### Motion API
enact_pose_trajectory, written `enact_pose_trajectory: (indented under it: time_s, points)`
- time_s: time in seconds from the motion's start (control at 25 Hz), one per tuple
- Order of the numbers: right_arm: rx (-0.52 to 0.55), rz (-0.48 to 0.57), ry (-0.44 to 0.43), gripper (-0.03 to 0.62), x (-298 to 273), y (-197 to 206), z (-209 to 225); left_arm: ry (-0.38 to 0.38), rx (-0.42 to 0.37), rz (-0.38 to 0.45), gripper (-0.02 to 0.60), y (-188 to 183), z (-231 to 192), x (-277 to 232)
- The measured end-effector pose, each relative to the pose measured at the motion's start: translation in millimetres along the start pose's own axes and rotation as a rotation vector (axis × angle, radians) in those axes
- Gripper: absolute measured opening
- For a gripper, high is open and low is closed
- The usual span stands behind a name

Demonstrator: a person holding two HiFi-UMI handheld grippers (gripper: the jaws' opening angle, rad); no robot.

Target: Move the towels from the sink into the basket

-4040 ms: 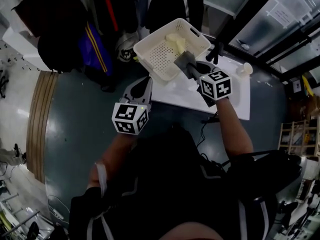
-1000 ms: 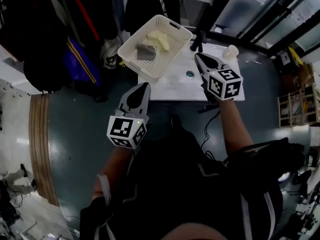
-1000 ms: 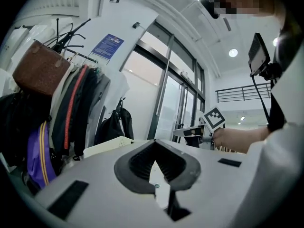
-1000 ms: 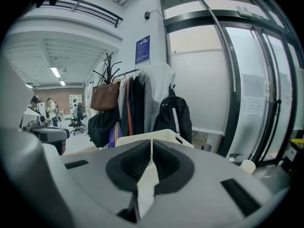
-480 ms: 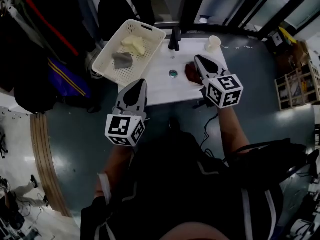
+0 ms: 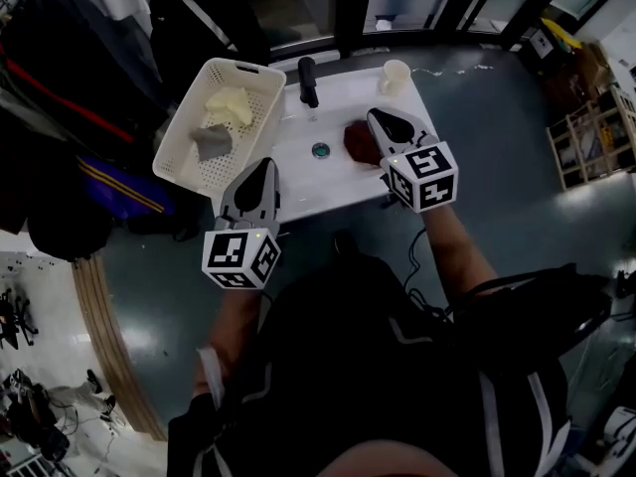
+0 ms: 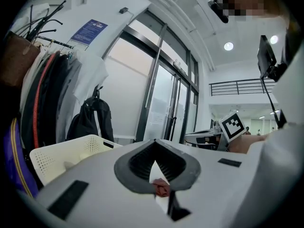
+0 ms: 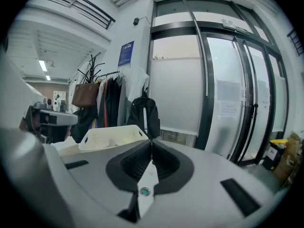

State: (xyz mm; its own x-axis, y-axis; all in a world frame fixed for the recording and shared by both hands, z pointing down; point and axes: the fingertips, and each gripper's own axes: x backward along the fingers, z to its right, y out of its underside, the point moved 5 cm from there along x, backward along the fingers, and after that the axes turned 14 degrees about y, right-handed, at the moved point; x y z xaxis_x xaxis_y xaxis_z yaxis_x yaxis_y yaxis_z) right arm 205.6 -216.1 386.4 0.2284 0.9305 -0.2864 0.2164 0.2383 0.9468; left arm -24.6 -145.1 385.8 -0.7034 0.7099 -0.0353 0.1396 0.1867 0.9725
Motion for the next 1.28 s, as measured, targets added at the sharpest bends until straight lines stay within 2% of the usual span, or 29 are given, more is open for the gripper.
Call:
enact_pose_trajectory:
  time_s: [0.16,0.24,0.36,0.52,0.64,0.8,1.0,1.16,1.28]
  points:
    - [-0.040,-0.046,0.005,0.014,-18,24,22,0.012,-0.004,-0.036,0.003,4,3,-26]
    - [-0.054,-0.080,-0.004,0.029,-32,42,28,-0.006,-0.010,-0.065,0.003,10,4,-35]
    - [-0.056,-0.167,-0.030,0.131,-55,77,37,-0.047,-0.005,-0.120,0.003,24,3,-48]
    - [-0.033,-0.293,-0.048,0.180,-89,123,49,-0.076,-0.013,-0.169,0.003,37,-10,-68]
    - [-0.005,-0.382,-0.089,0.215,-110,158,50,-0.102,0.033,-0.185,0.003,50,-22,-80]
    - [0.037,-0.491,-0.142,0.319,-135,201,46,-0.103,0.077,-0.238,0.003,73,-24,-93]
    - [0.061,-0.572,-0.157,0.321,-170,242,43,-0.156,0.105,-0.285,0.003,99,-36,-105]
    - [0.202,-0.627,-0.195,0.321,-185,264,41,-0.198,0.141,-0.325,0.003,116,-32,-110]
    - [0.207,-0.662,-0.209,0.322,-192,274,40,-0.217,0.171,-0.340,0.003,120,-32,-113]
